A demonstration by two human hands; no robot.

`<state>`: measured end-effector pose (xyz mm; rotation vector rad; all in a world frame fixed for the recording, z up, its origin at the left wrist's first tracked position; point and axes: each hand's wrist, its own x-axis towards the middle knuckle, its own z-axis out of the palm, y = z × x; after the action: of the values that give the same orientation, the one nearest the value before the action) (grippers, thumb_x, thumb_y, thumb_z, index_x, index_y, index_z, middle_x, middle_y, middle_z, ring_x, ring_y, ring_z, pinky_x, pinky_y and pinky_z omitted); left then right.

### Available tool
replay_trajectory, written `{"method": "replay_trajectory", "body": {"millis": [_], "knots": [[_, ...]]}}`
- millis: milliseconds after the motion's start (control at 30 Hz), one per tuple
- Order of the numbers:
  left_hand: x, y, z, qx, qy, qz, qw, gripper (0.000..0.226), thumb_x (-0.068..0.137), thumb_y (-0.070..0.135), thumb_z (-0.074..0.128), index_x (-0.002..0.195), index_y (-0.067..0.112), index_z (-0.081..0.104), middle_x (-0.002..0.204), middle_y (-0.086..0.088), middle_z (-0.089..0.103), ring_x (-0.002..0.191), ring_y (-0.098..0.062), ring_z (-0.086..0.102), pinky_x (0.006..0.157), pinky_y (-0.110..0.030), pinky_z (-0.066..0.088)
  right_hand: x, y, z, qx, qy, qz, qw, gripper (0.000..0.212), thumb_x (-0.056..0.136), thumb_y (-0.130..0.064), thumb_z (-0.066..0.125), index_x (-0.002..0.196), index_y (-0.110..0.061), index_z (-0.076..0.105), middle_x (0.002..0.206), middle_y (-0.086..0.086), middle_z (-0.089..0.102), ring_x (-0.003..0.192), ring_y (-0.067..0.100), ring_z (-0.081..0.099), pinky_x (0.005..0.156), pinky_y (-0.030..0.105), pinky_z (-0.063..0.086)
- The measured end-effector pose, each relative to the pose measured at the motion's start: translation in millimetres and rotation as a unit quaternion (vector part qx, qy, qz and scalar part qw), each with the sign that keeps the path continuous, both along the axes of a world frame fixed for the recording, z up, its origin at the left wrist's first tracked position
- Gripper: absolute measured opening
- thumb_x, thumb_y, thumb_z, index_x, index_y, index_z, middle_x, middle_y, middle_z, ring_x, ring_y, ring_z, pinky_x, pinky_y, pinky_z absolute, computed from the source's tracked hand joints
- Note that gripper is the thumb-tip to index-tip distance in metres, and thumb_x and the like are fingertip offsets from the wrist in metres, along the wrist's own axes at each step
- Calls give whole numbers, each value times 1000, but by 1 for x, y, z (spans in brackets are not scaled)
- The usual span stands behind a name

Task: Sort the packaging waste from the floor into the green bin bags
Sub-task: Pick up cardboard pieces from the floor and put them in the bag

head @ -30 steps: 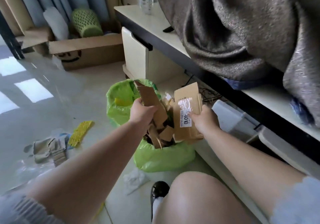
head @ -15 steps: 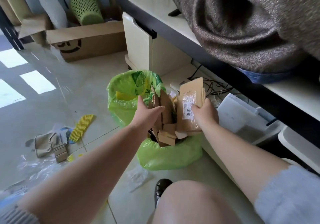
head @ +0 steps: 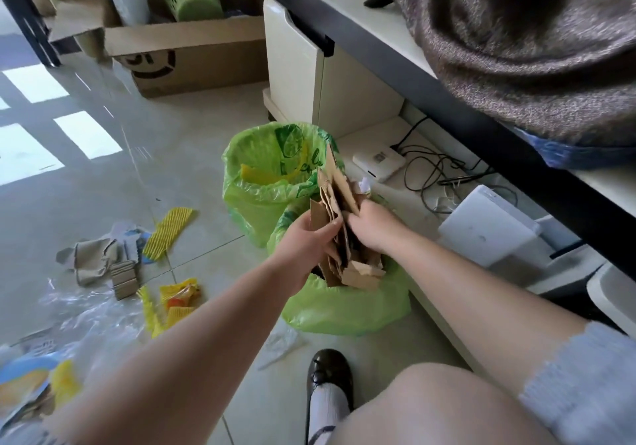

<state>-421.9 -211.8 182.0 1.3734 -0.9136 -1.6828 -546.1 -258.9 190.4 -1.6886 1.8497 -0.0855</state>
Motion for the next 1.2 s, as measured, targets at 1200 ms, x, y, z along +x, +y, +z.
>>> {"method": "replay_trajectory", "body": {"millis": [1200], "knots": [[105,9,20,-19,-100,72,992,48,87,12,63,133,20,49,128,0,61,104,-10,61,89,-32,53,11,-13,23,-85,148,66,983,46,86,-30,61,125,-8,50,119,17,58,102,34,58,83,36,48]]}}
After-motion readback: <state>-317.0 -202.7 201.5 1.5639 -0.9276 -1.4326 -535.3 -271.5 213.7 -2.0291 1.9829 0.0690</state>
